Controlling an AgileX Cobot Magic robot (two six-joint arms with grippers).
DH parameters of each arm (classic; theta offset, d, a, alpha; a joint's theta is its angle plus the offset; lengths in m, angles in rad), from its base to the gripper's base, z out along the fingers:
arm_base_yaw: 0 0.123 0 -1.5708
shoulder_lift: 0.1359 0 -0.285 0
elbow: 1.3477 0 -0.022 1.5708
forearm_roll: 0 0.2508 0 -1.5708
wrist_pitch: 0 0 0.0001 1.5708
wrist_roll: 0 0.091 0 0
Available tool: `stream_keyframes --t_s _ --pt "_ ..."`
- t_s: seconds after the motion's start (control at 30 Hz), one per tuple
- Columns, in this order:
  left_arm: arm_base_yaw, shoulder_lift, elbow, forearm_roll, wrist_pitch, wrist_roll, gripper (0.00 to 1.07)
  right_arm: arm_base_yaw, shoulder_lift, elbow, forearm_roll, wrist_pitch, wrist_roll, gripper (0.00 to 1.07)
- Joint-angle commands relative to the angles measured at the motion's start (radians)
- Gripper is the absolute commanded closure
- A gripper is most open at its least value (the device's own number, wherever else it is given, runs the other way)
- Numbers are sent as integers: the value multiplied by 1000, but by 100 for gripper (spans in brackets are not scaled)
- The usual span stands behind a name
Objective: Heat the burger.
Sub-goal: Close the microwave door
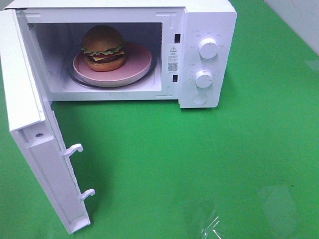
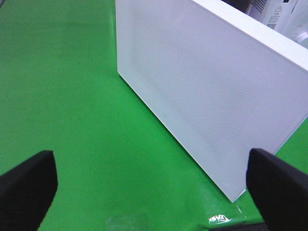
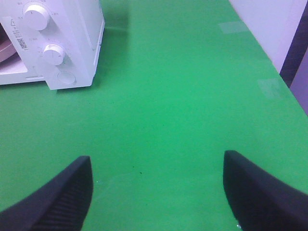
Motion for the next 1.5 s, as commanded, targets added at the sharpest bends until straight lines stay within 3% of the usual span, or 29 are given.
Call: stream_keyframes --t_s 0.03,0.4,0.57,0.67,0.73,0.77,0.8,0.83,0.87,0.9,0.97,1.0,1.03,1.07,1.13,1.3,1.5 --pt "-6 -4 2 0 0 -7 4 -4 -26 1 -2 -8 -8 35" --pt "-6 -4 2 9 -2 -15 5 -4 -26 1 -2 -8 -8 36" --pt "-6 -4 -17 49 -37 -82 14 -4 -26 1 -2 -8 -8 36" --pt "-6 -4 -22 58 -57 -76 17 -4 -26 1 -2 -8 -8 36" --pt "-6 2 -27 100 -140 -76 35 -4 -26 1 -2 -8 -8 36" --pt "-6 2 -27 100 -140 -76 35 -4 -26 1 -2 -8 -8 36" --pt "-6 20 -27 110 -172 -76 48 -4 -26 1 -2 -8 -8 36" --pt "-6 20 -27 110 -172 -76 48 -4 -26 1 -2 -8 -8 36" --pt "-6 46 -27 109 -209 -76 63 -4 -26 1 -2 -8 -8 36" --pt "-6 46 -27 109 -209 -76 63 -4 -26 1 -2 -8 -8 36" --pt "-6 103 -27 109 -276 -76 81 -4 -26 1 -2 -8 -8 36" --pt "-6 103 -27 109 -276 -76 81 -4 -26 1 -2 -8 -8 36" --pt "-6 151 -27 114 -324 -76 91 -4 -26 1 -2 -8 -8 36" --pt "-6 151 -27 114 -324 -76 91 -4 -26 1 -2 -8 -8 36" --pt "-6 221 -27 139 -403 -76 107 -4 -26 1 -2 -8 -8 36" --pt "-6 333 -8 170 -530 -76 107 -4 -26 1 -2 -8 -8 36" --pt "-6 507 72 187 -883 -76 107 -4 -26 1 -2 -8 -8 36"
